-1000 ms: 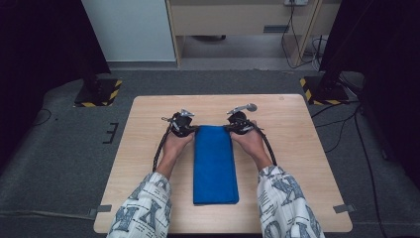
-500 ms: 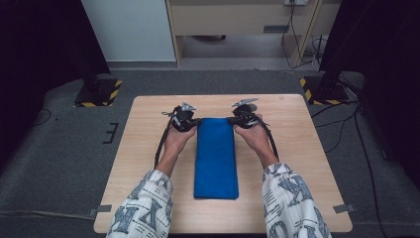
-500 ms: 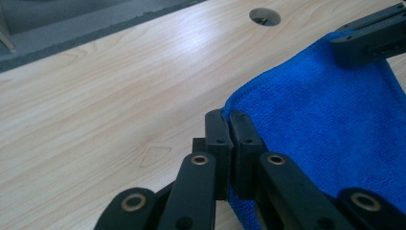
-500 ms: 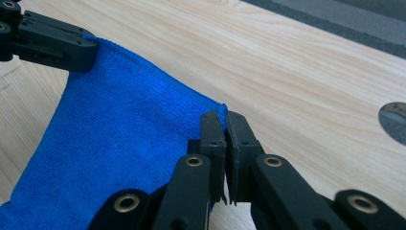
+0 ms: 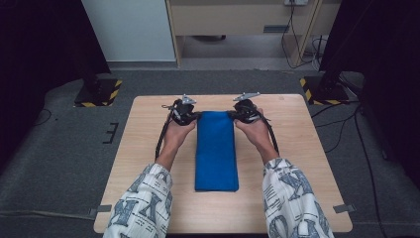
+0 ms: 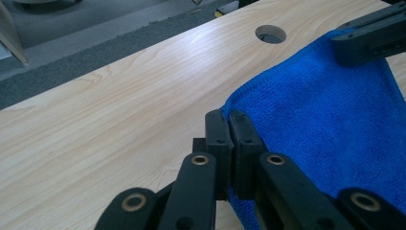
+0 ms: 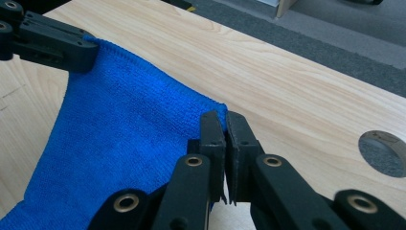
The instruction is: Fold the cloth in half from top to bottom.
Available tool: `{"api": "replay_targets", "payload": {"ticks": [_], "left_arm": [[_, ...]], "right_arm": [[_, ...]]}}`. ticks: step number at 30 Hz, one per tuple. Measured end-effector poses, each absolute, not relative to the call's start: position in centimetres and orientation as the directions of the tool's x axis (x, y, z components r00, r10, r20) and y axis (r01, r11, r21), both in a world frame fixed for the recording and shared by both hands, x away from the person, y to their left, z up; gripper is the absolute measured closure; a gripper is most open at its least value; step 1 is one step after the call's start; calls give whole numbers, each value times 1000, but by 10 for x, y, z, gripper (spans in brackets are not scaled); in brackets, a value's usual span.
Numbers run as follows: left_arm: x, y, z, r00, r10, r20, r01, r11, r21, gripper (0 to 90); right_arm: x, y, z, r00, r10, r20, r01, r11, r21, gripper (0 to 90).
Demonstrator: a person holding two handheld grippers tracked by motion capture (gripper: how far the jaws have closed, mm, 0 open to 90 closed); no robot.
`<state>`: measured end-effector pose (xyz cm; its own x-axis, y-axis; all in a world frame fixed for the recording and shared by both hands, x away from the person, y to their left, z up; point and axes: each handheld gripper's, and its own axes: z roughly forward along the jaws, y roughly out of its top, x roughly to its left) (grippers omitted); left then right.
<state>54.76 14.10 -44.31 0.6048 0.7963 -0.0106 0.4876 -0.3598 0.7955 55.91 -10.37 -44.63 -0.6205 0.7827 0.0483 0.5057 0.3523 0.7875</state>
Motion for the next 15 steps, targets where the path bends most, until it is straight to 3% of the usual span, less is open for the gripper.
{"api": "replay_targets", "payload": {"ticks": [15], "left_arm": [[553, 136, -431, 609, 793, 3, 471, -365, 803, 880]], "right_arm": [[566, -110, -440, -610, 791, 49, 485, 323, 813, 874]]}}
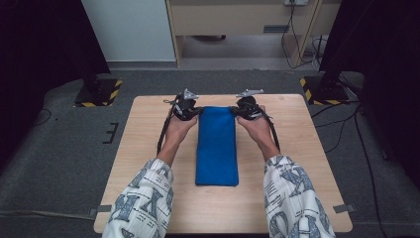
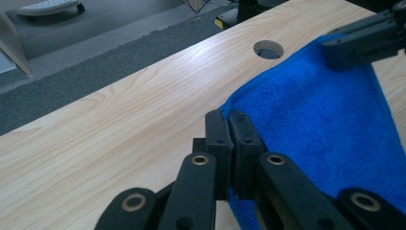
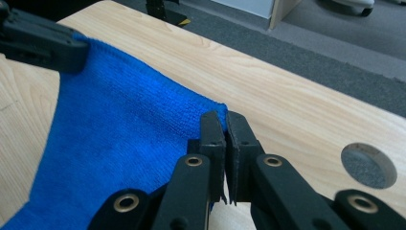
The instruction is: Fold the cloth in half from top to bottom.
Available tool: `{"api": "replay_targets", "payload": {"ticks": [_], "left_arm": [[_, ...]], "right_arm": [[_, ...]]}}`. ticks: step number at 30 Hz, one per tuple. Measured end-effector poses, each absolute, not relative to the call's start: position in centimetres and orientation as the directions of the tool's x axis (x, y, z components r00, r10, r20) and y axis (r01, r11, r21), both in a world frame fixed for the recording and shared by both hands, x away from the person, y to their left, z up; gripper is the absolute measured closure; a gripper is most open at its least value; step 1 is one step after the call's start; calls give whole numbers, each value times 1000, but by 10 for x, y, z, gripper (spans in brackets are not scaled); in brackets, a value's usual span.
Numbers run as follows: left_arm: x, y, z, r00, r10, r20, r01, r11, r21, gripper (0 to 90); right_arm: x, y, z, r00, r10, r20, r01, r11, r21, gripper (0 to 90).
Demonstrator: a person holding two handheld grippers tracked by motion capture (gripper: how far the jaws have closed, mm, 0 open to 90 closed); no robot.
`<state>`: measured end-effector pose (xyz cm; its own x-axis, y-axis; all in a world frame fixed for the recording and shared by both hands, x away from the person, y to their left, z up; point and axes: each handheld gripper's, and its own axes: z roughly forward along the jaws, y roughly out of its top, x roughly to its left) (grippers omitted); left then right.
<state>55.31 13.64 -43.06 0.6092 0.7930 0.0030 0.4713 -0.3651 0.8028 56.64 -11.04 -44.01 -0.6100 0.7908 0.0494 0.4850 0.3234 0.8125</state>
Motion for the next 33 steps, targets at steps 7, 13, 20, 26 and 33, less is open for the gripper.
{"api": "replay_targets", "payload": {"ticks": [7, 13, 20, 26, 33], "left_arm": [[554, 140, -429, 607, 794, -3, 470, -356, 808, 880], [552, 139, -428, 605, 796, 1, 472, -359, 805, 880], [551, 142, -426, 605, 796, 5, 470, -362, 805, 880], [544, 142, -424, 613, 790, 7, 460, -364, 810, 880], [535, 139, -429, 630, 776, 15, 452, -383, 806, 879]], "right_arm": [[568, -108, -433, -614, 789, 36, 470, 328, 820, 874], [566, -108, -433, -617, 786, 30, 466, 335, 819, 874], [564, -104, -435, -629, 777, 20, 453, 346, 822, 874], [557, -106, -437, -635, 773, 21, 446, 344, 826, 874], [549, -111, -444, -638, 770, 23, 447, 346, 825, 874]]}}
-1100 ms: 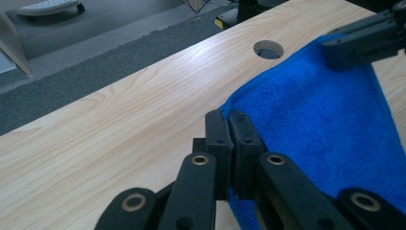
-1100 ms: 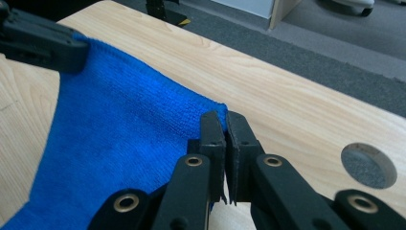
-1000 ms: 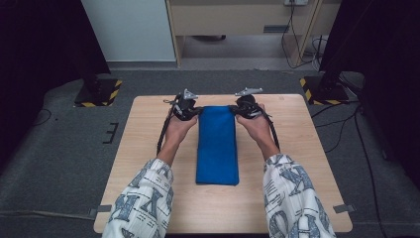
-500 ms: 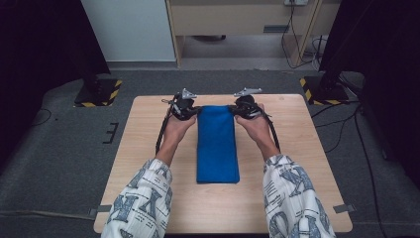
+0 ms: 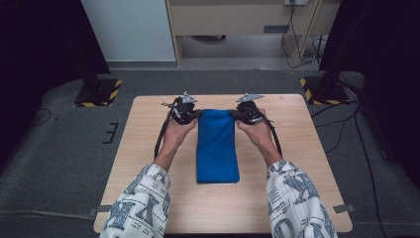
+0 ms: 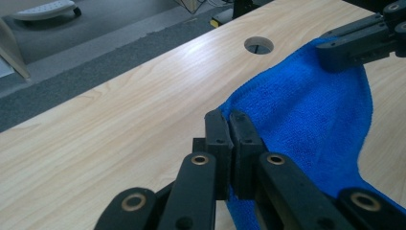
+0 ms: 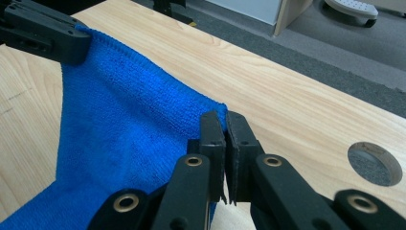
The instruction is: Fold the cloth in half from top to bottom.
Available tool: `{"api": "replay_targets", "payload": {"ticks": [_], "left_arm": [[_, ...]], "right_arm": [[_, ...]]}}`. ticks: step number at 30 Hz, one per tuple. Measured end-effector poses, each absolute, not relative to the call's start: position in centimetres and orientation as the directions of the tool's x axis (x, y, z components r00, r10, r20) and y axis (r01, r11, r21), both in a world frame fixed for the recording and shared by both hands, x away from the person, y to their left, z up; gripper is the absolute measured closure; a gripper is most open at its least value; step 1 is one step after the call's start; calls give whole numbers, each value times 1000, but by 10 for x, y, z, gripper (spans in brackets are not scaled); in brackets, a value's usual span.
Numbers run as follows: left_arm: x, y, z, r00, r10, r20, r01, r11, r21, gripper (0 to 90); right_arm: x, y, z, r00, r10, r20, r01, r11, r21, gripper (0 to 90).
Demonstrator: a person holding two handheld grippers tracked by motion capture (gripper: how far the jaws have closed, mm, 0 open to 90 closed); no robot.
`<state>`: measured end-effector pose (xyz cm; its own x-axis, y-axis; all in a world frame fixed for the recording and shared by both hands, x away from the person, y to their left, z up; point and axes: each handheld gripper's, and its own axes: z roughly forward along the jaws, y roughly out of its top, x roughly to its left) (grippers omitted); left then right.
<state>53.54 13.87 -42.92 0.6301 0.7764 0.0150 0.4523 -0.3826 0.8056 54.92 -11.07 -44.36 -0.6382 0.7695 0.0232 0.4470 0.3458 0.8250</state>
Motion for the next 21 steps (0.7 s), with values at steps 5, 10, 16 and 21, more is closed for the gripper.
{"api": "replay_targets", "payload": {"ticks": [5, 10, 16, 21], "left_arm": [[529, 137, -431, 635, 772, 17, 447, -386, 807, 879], [522, 139, -432, 636, 771, 17, 445, -385, 808, 879], [517, 140, -428, 641, 767, 19, 435, -384, 814, 879], [511, 141, -427, 655, 755, 30, 420, -397, 816, 879]], "right_arm": [[544, -112, -448, -639, 769, 23, 446, 347, 825, 874], [536, -113, -446, -641, 767, 23, 441, 343, 830, 874], [528, -113, -442, -649, 761, 18, 427, 344, 836, 874], [521, -114, -442, -657, 754, 18, 419, 344, 840, 873]]}}
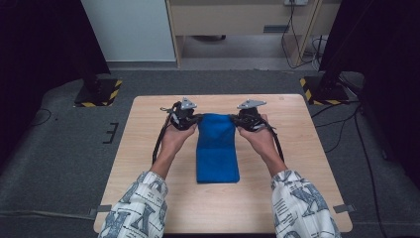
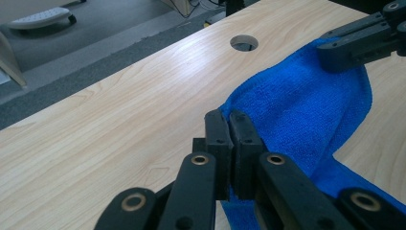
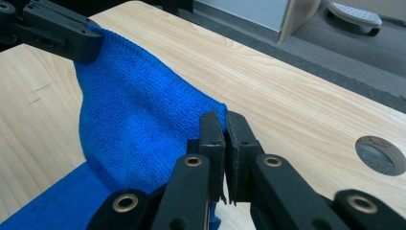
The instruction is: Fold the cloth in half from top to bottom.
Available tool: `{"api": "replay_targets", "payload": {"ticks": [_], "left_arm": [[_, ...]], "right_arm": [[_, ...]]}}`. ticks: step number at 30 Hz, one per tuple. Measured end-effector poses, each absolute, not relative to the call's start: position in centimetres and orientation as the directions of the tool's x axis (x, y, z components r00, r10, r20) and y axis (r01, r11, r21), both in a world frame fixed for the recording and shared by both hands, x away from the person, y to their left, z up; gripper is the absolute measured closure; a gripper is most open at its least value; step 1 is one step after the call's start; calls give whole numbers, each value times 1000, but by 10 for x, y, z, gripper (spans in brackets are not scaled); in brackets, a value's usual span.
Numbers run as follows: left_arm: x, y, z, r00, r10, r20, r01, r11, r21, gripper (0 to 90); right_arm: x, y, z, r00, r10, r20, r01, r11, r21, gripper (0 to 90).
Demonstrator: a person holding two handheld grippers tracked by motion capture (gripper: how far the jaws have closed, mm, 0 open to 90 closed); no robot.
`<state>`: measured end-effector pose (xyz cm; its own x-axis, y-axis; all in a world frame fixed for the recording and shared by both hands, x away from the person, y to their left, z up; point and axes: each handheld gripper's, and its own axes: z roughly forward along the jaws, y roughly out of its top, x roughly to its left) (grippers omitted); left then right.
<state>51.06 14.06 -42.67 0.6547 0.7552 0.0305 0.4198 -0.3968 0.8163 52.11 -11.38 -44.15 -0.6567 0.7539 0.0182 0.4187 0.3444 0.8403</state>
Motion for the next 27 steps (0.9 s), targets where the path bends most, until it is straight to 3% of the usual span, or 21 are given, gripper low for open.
{"api": "replay_targets", "payload": {"ticks": [27], "left_arm": [[458, 145, -439, 711, 702, 27, 394, -430, 812, 877]], "right_arm": [[467, -123, -460, -719, 695, 16, 388, 382, 839, 854]]}}
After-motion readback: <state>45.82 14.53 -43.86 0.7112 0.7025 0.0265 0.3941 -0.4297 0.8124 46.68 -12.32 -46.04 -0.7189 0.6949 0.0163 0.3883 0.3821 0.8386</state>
